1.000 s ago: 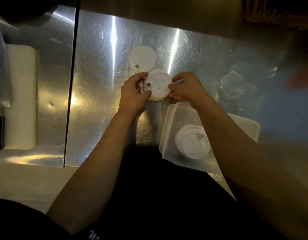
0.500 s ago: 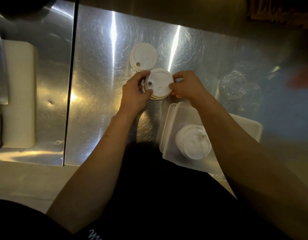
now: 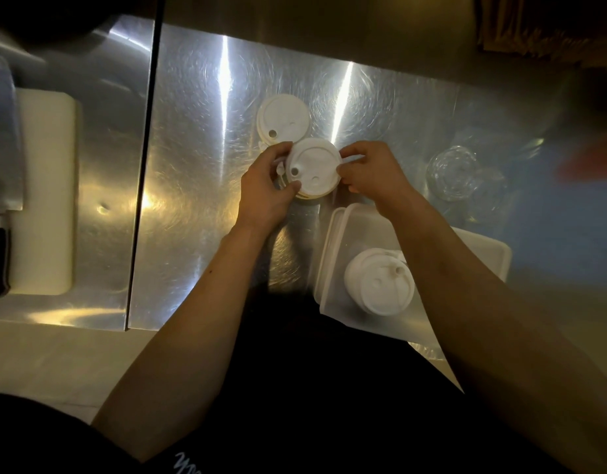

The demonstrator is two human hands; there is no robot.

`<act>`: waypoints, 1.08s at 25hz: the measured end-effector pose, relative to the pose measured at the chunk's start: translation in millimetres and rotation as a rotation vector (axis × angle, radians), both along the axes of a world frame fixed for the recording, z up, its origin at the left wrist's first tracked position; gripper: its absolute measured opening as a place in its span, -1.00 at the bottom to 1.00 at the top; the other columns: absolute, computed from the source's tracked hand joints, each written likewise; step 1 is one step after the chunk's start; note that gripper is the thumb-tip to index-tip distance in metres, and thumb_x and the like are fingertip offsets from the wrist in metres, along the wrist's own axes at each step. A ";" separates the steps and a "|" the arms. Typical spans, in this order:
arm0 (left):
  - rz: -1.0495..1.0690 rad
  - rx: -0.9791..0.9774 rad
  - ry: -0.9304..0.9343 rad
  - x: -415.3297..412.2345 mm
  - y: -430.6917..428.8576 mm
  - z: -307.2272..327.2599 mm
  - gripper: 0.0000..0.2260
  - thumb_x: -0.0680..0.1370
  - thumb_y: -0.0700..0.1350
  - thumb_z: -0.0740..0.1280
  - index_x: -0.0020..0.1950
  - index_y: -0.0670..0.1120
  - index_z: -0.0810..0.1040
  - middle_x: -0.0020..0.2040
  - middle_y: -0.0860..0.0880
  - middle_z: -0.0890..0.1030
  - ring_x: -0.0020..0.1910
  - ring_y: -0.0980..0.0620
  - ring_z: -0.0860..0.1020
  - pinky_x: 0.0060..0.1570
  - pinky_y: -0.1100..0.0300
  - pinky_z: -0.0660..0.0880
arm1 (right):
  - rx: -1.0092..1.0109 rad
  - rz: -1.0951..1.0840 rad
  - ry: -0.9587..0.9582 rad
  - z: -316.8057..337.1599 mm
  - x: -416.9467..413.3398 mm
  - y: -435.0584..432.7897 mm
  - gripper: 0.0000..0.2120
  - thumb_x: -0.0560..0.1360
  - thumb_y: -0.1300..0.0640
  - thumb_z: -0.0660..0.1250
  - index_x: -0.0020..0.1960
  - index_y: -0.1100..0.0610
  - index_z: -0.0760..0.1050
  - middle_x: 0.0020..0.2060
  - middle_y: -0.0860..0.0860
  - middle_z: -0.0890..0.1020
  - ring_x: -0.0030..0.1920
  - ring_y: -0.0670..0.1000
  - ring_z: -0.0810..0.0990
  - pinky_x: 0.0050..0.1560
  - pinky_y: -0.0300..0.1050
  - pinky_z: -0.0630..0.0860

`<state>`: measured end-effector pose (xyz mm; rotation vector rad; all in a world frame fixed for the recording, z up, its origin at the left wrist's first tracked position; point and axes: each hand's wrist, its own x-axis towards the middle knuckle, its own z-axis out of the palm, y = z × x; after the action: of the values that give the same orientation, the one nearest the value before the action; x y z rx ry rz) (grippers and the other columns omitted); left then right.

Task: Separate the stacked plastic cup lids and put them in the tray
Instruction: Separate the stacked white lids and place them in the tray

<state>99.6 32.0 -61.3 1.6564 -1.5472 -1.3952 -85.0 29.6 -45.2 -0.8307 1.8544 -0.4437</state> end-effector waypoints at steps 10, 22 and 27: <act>0.072 0.161 0.114 1.2 -0.9 30.1 -0.45 0.41 -0.23 0.50 0.36 0.02 0.45 0.20 0.09 0.54 0.03 0.27 0.52 -0.15 0.49 0.47 | -0.125 -0.149 -0.074 21.7 5.1 6.7 -0.66 0.53 0.19 0.39 0.29 0.18 0.52 0.12 0.14 0.66 0.00 0.08 0.69 -0.22 -0.16 0.62; 0.112 0.202 0.175 21.1 3.9 60.5 -0.68 0.57 0.10 0.30 0.26 -0.01 0.52 0.11 -0.04 0.64 0.00 0.00 0.66 -0.10 0.14 0.66 | -0.329 -0.188 -0.056 43.2 21.3 16.2 -0.79 0.47 0.18 0.45 0.10 0.17 0.64 0.05 0.11 0.70 0.10 0.08 0.67 0.25 0.16 0.59; 0.123 0.192 0.207 27.4 7.3 60.8 -0.73 0.55 0.03 0.36 0.17 -0.08 0.60 -0.02 -0.09 0.68 -0.24 -0.03 0.71 -0.24 0.04 0.67 | -0.356 -0.203 -0.074 48.9 29.3 22.6 -0.74 0.48 0.14 0.46 0.14 0.18 0.62 0.08 0.10 0.69 0.11 0.06 0.66 0.25 0.11 0.59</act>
<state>127.0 39.4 -0.6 1.6255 -1.2092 -1.6335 -55.6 52.2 3.7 -0.8484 1.8241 -0.9406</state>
